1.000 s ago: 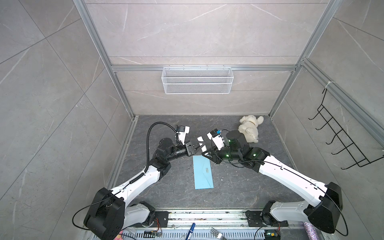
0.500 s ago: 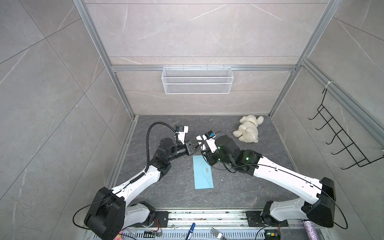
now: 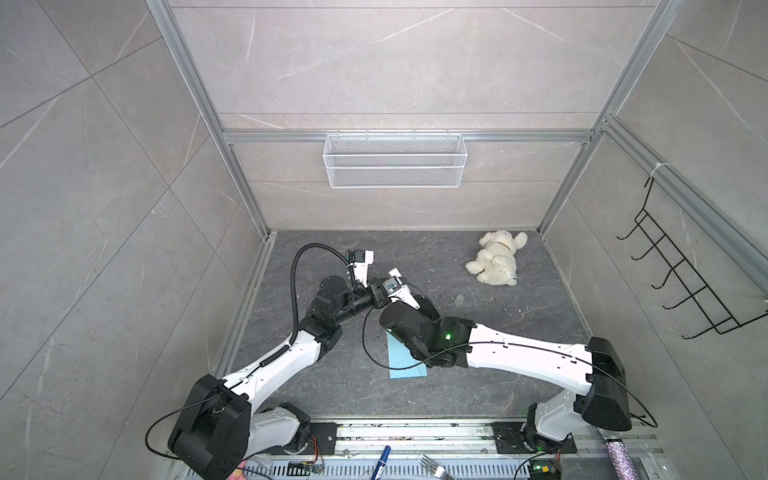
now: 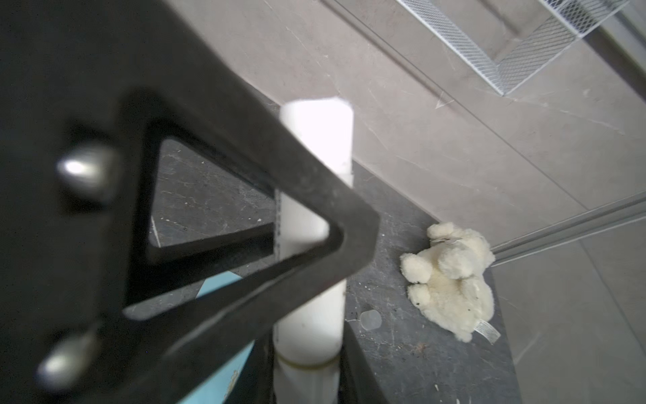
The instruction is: Place the letter into the envelope and seal it
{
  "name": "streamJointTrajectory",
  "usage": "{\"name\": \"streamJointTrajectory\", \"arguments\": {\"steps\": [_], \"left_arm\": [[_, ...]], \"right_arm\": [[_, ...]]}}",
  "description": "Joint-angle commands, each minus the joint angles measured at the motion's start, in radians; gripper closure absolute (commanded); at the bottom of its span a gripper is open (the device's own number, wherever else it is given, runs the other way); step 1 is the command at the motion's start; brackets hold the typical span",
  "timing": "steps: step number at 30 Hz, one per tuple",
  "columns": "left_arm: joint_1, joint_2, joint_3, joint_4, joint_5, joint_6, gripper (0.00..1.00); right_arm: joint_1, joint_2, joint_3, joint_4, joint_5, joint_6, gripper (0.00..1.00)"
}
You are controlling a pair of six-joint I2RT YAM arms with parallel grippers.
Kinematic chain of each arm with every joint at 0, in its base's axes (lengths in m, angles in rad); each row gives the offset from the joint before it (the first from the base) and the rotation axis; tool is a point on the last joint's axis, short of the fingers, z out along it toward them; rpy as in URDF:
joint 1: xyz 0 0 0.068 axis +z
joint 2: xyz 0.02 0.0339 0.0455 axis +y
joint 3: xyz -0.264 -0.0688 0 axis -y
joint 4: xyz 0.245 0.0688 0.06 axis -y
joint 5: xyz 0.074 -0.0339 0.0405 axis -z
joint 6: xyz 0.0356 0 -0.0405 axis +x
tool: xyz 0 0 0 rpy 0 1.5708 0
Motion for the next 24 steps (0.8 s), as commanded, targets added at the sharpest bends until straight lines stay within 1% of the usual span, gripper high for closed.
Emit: {"name": "streamJointTrajectory", "arguments": {"steps": [1, 7, 8, 10, 13, 16, 19, 21, 24], "left_arm": [[-0.004, 0.004, -0.010, -0.021, 0.016, 0.024, 1.00], [-0.004, 0.015, -0.004, -0.018, 0.016, 0.029, 1.00], [-0.004, 0.014, -0.005, -0.017, 0.019, 0.030, 1.00], [-0.004, 0.012, -0.006, -0.026, 0.018, 0.039, 1.00], [-0.004, -0.005, 0.007, -0.099, 0.004, 0.092, 1.00], [-0.004, -0.029, 0.029, -0.188, -0.014, 0.180, 1.00], [-0.004, -0.054, 0.049, -0.264, -0.026, 0.271, 1.00], [-0.004, -0.068, 0.060, -0.307, -0.029, 0.326, 1.00], [-0.004, -0.088, 0.063, -0.329, -0.021, 0.389, 1.00]], "right_arm": [[0.000, 0.014, 0.055, 0.016, 0.122, -0.029, 0.99], [0.000, -0.018, 0.031, 0.052, 0.070, -0.034, 0.93], [-0.001, -0.024, 0.026, 0.051, 0.060, -0.029, 0.91], [-0.003, -0.048, 0.013, 0.055, 0.023, -0.023, 0.84], [-0.024, -0.116, -0.023, 0.057, -0.068, 0.009, 0.70], [-0.071, -0.210, -0.067, 0.056, -0.205, 0.048, 0.51], [-0.121, -0.296, -0.103, 0.057, -0.352, 0.069, 0.39], [-0.157, -0.346, -0.122, 0.051, -0.452, 0.084, 0.36], [-0.218, -0.407, -0.152, 0.045, -0.611, 0.116, 0.36]]}}
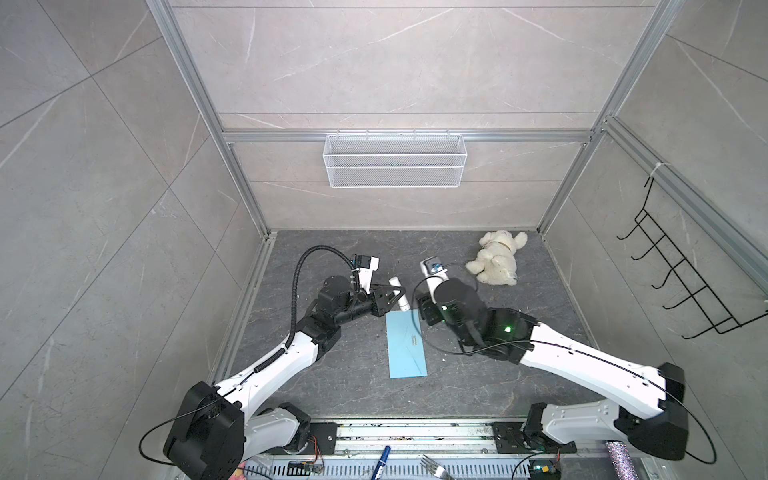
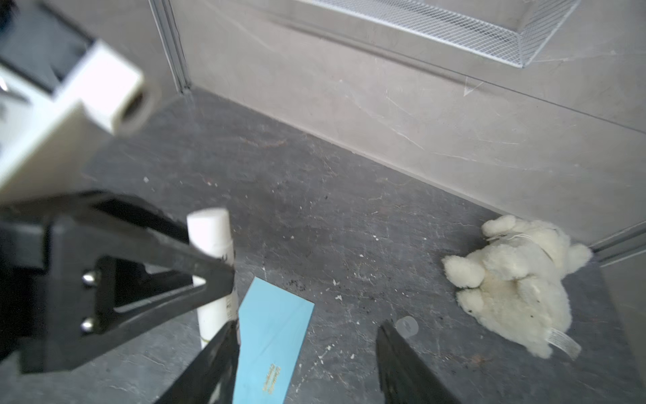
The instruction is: Place the letter into the envelope and seal it
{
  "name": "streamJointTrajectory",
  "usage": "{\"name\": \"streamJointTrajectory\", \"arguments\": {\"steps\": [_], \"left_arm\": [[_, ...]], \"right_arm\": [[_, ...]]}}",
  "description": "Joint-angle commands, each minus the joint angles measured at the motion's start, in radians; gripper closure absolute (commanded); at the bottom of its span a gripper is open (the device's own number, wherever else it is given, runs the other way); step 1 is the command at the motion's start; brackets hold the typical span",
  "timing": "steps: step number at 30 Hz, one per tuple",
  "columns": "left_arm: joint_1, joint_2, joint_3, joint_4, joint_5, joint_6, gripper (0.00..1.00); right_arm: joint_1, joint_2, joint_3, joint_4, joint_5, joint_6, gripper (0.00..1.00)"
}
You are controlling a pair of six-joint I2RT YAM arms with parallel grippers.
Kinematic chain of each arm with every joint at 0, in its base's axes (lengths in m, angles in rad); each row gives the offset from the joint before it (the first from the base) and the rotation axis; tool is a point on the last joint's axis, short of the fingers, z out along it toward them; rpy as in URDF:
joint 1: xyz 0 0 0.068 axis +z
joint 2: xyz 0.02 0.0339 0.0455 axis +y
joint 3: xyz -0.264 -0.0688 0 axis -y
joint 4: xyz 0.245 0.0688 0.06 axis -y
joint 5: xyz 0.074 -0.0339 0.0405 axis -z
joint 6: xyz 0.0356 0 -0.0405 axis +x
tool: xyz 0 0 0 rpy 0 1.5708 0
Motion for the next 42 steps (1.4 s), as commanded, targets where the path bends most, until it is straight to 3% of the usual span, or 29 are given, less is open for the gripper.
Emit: {"name": "streamJointTrajectory", "arguments": {"steps": [1, 5, 10, 16, 24, 36, 42], "left_arm": [[0.003, -0.049, 0.040, -0.063, -0.002, 0.145, 1.00], [0.003, -0.074, 0.036, -0.071, 0.011, 0.189, 1.00], [0.003, -0.078, 0.040, -0.076, 0.009, 0.203, 1.00], [0.003, -0.053, 0.040, -0.004, -0.005, 0.091, 1.00], [0.005, 0.006, 0.046, 0.150, 0.097, -0.079, 1.00], [0.012, 0.028, 0.044, 0.246, 0.177, -0.154, 1.00], [0.023, 0.045, 0.033, 0.310, 0.204, -0.198, 1.00]], "right_arm": [[-0.055, -0.059, -0.042, 0.004, -0.245, 0.059, 0.36], [-0.119, -0.085, -0.069, -0.006, -0.401, 0.101, 0.36], [-0.148, -0.068, -0.070, -0.003, -0.476, 0.128, 0.35], [-0.150, -0.055, -0.073, -0.015, -0.508, 0.130, 0.31], [-0.160, -0.044, -0.099, -0.005, -0.635, 0.121, 0.24], [-0.188, -0.011, -0.121, 0.055, -0.798, 0.121, 0.26], [-0.194, 0.024, -0.110, 0.076, -0.833, 0.122, 0.34]]}}
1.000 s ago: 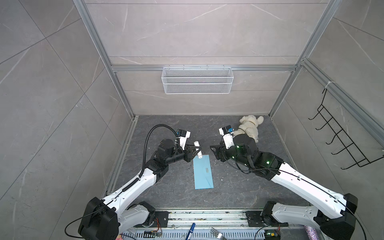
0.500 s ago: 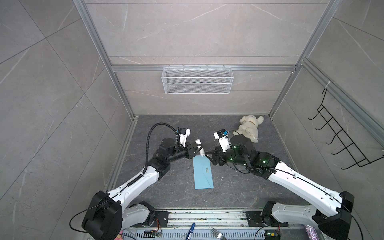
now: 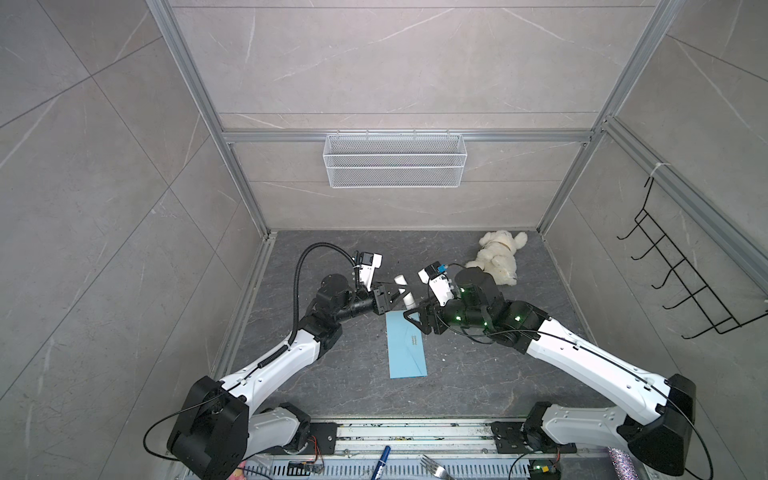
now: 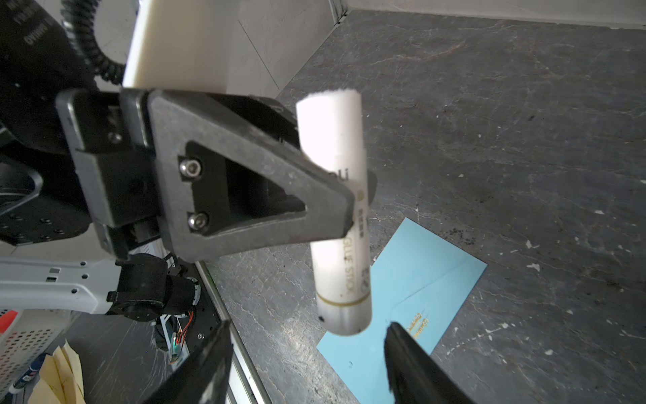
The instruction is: Place the letter into the envelope and seal it
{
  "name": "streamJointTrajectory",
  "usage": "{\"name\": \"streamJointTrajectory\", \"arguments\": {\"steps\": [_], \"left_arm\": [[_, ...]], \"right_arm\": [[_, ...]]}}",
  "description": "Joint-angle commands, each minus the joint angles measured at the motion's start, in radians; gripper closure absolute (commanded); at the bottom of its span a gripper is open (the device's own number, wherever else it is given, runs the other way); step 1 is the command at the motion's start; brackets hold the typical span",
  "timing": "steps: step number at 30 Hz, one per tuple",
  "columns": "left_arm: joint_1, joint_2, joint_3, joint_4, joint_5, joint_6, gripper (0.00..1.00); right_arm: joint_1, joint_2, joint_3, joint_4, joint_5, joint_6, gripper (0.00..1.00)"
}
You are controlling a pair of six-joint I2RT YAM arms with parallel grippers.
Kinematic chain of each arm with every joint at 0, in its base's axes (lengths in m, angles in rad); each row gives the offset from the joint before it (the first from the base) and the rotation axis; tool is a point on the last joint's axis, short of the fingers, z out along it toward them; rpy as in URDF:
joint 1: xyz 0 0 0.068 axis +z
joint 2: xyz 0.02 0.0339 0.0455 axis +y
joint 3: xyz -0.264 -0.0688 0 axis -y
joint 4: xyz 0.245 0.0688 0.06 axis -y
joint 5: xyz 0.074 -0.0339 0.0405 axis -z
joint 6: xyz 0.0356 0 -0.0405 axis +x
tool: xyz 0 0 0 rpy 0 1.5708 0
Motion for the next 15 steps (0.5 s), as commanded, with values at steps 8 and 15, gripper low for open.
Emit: {"name": "streamJointTrajectory", "arguments": {"steps": [8, 15], "left_arm": [[0.014, 0.029, 0.025, 0.172, 0.075, -0.087, 1.00], [0.015, 0.034, 0.021, 0.181, 0.083, -0.099, 1.00]], "right_arm": [[-0.006, 0.050, 0.007, 0.055, -0.033, 0.005, 0.48], [-0.007, 0.062, 0.016, 0.068, 0.005, -0.002, 0.57]]}}
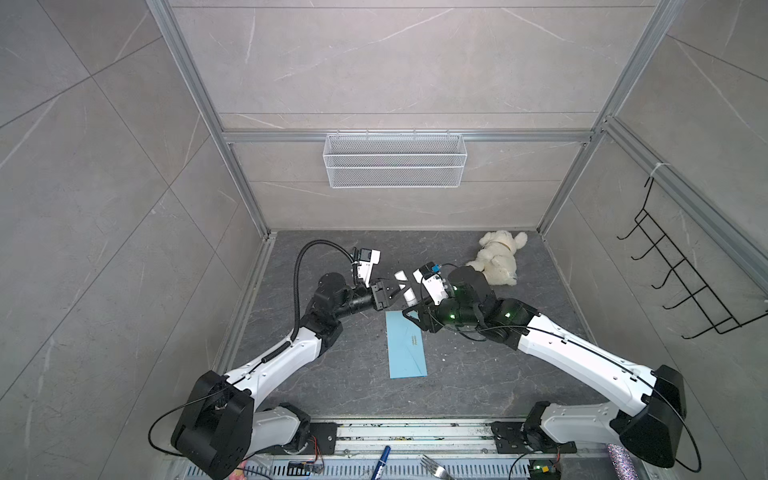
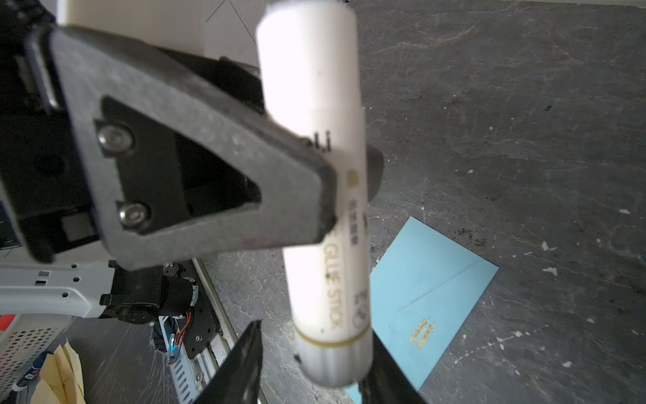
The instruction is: Place the letter into the envelope and seal it
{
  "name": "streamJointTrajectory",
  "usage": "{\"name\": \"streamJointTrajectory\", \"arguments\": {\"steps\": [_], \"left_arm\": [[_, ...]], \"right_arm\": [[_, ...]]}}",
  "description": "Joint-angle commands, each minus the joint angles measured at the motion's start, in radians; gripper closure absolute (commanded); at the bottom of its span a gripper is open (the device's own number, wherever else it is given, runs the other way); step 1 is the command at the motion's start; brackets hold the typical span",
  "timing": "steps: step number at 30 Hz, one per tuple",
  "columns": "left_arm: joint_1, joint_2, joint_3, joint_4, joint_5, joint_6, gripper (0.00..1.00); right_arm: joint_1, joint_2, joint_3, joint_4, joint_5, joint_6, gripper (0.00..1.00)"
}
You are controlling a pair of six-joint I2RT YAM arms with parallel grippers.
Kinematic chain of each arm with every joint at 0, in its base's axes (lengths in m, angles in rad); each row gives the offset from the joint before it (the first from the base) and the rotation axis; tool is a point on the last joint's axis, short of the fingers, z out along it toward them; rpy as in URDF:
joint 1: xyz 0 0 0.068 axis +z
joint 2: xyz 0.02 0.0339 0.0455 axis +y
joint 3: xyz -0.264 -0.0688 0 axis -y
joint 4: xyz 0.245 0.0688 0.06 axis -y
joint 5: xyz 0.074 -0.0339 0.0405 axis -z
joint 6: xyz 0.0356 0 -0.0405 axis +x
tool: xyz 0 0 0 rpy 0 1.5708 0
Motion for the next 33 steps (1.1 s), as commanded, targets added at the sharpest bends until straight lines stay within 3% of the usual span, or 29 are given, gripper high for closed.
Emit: {"name": "streamJointTrajectory", "arguments": {"steps": [1, 10, 17, 23, 28, 33], "left_arm": [[0.003, 0.007, 0.019, 0.075, 0.036, -0.016, 1.00], [0.003, 0.006, 0.009, 0.084, 0.042, -0.030, 1.00], [0.003, 0.010, 0.008, 0.084, 0.043, -0.031, 1.00], [0.003, 0.009, 0.005, 0.043, 0.021, -0.006, 1.00], [0.001, -0.003, 0.002, -0.030, -0.023, 0.039, 1.00], [0.001, 0.004, -0.004, -0.043, -0.048, 0.047, 1.00]], "right_arm": [[0.000, 0.015, 0.016, 0.043, 0.018, -0.003, 0.57], [-0.001, 0.016, 0.014, 0.055, 0.064, -0.006, 0.58], [-0.002, 0.016, 0.024, 0.049, 0.065, -0.014, 0.87], [-0.002, 0.012, 0.036, 0.029, 0.154, -0.021, 0.96], [0.039, 0.046, 0.082, -0.030, 0.394, -0.039, 1.00], [0.180, 0.125, 0.163, -0.093, 0.804, -0.115, 1.00]]}}
